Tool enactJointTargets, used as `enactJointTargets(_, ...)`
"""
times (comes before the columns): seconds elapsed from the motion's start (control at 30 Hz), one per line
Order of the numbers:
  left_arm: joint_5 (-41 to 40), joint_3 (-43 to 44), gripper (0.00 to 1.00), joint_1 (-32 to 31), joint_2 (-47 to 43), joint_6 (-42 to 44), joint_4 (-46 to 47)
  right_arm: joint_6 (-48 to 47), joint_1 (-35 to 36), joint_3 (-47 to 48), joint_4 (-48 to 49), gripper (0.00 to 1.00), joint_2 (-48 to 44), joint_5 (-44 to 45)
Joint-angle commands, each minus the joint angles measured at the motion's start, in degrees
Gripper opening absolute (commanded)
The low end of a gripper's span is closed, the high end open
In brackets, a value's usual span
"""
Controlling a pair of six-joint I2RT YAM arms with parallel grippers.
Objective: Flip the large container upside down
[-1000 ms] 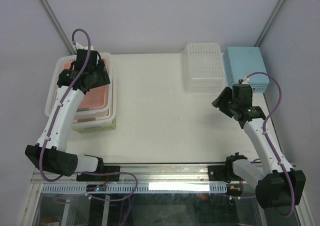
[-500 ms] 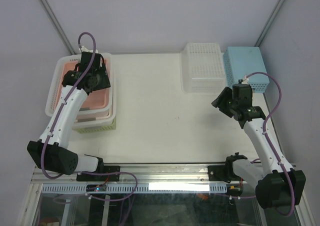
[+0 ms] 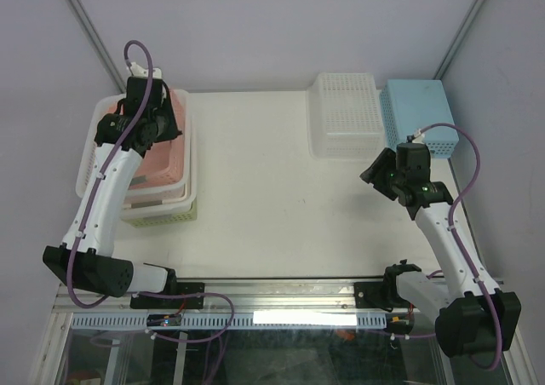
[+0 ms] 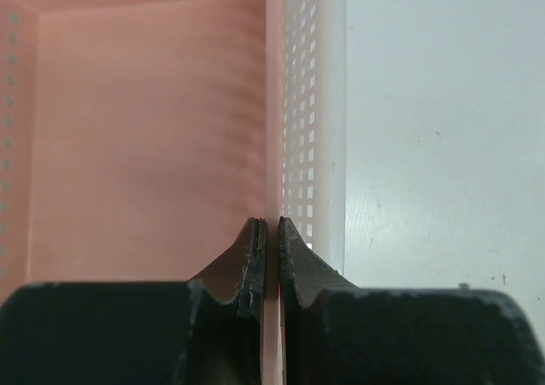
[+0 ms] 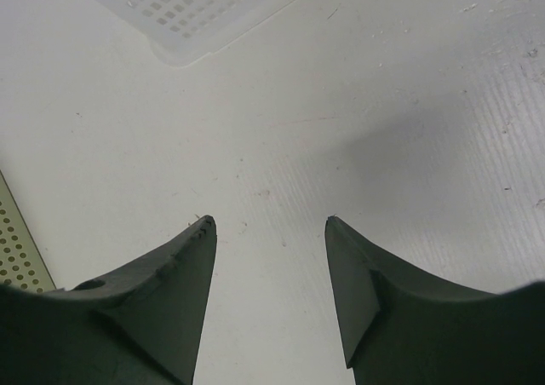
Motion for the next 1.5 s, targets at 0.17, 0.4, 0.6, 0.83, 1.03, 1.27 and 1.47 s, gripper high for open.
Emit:
enactJointTargets(0.17, 4.6, 15.3, 0.00, 0.3, -0.9, 4.1, 3.0, 1.2, 0.4, 1.0, 0.3, 0.57, -3.0, -0.2)
enactJointTargets(0.4, 4.5, 29.8, 0.00, 0.2, 1.2, 5.8, 5.7, 2.0, 0.5, 0.9, 0.0, 0.57, -4.5, 0.4)
enactJointTargets(0.6, 13.8, 43.9, 0.00, -0.3, 7.0, 3.4, 7.4, 2.3, 0.5, 2.8, -2.2, 0.57, -6.5, 2.3)
enactJointTargets(0.83, 25.8, 44.9, 0.00, -6.5, 11.1, -3.4, 13.2, -0.7, 0.4, 13.0, -9.6, 0.58, -10.5, 8.9)
enactJointTargets(1.03, 37.1, 32.0, 0.00, -16.8, 12.4, -12.6, 26.5, -4.1, 0.4, 24.5, -15.1, 0.58, -13.6, 16.5)
enactJointTargets(1.27, 51.9, 7.9, 0.00, -21.1, 11.6, -34.9, 57.5, -7.8, 0.4, 31.8, -16.4, 0.61, -18.8, 25.0)
enactJointTargets(1.47, 57.9, -3.7, 0.00, -25.4, 16.7, -54.5, 82.1, -9.0, 0.4, 34.0, -18.9, 0.63, -18.8, 27.3)
